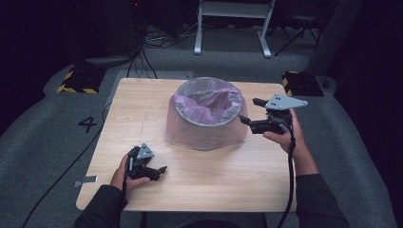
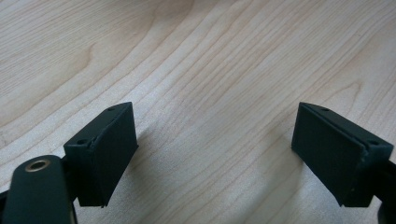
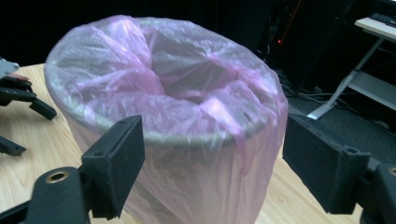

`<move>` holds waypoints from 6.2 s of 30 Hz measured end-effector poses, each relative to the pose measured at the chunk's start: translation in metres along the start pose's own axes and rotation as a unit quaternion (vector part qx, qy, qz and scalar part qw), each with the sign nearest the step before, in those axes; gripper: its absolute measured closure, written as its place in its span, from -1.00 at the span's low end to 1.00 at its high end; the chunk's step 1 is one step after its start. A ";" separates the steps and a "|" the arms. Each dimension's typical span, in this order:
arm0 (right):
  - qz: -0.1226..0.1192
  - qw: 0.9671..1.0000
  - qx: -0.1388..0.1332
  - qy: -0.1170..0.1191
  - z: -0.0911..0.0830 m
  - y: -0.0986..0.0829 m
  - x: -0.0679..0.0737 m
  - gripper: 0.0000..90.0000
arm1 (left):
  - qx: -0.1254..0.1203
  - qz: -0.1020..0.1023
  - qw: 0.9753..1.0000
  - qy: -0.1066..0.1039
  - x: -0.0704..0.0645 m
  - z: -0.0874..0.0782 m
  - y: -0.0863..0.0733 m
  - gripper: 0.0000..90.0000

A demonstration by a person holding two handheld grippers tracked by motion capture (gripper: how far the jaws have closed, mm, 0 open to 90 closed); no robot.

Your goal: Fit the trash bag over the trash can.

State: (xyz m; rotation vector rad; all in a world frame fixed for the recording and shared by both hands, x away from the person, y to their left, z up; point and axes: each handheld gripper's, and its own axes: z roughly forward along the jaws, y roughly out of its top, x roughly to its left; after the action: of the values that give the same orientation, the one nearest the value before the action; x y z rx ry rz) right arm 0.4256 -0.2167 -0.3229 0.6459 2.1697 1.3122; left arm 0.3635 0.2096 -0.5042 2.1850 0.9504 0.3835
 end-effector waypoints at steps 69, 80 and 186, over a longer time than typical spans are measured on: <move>-0.044 0.990 0.127 0.041 0.118 0.056 0.000 -0.58 | 0.001 -0.001 1.000 0.003 0.000 0.001 0.001 -0.69; -0.058 0.979 0.182 0.074 0.130 0.061 0.001 -0.58 | 0.001 0.001 1.000 0.004 0.000 0.000 0.001 -0.68; -0.027 0.985 0.168 0.022 0.130 0.059 -0.005 -0.52 | 0.001 -0.003 1.000 0.004 -0.001 0.000 0.000 -0.68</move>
State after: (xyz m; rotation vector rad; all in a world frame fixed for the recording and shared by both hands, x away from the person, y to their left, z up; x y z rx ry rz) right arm 0.5208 -0.1107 -0.3204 0.6847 2.4514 0.9485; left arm 0.3631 0.2088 -0.5041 2.1828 0.9610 0.3880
